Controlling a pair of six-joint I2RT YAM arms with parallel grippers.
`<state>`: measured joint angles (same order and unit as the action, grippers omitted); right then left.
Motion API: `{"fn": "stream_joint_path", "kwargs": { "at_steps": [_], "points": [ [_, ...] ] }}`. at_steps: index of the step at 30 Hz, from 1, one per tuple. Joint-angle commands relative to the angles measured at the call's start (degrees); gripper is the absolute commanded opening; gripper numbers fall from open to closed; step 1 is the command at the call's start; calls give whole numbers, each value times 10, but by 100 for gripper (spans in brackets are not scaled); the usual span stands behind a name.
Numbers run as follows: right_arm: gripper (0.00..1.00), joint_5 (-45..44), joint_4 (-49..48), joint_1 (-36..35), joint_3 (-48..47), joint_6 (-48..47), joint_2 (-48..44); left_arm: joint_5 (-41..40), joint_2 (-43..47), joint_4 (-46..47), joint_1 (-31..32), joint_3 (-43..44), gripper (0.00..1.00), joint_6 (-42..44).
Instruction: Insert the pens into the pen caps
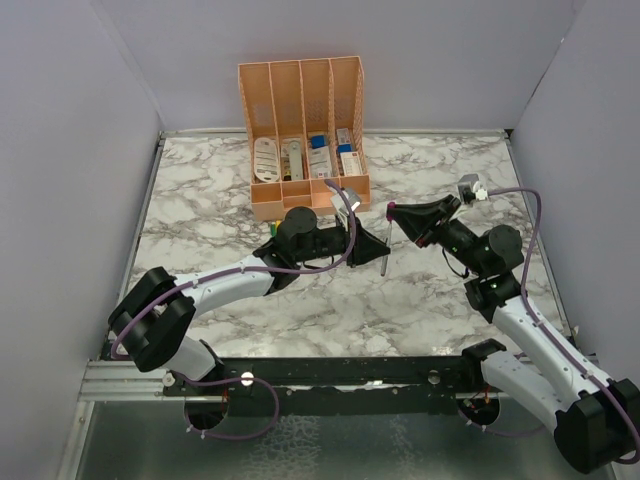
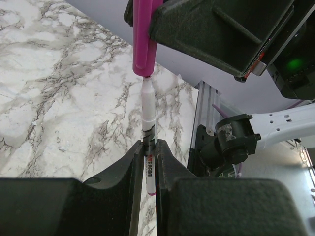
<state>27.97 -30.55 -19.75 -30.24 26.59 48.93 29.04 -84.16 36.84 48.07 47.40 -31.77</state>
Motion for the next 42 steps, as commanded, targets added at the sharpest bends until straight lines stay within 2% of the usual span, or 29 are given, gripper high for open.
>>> {"fn": "stream_joint_path", "kwargs": {
  "at_steps": [1,23,34,42],
  "points": [
    [1,4,13,1,6,-11,-14,-8,7,22,0,6,0,3],
    [1,17,7,1,17,11,2,-14,22,23,1,15,0,9],
    [1,43,46,1,21,7,-1,-59,29,23,-2,34,0,15],
    [1,54,60,1,32,9,3,-85,28,23,-5,78,0,6]
  ]
}}
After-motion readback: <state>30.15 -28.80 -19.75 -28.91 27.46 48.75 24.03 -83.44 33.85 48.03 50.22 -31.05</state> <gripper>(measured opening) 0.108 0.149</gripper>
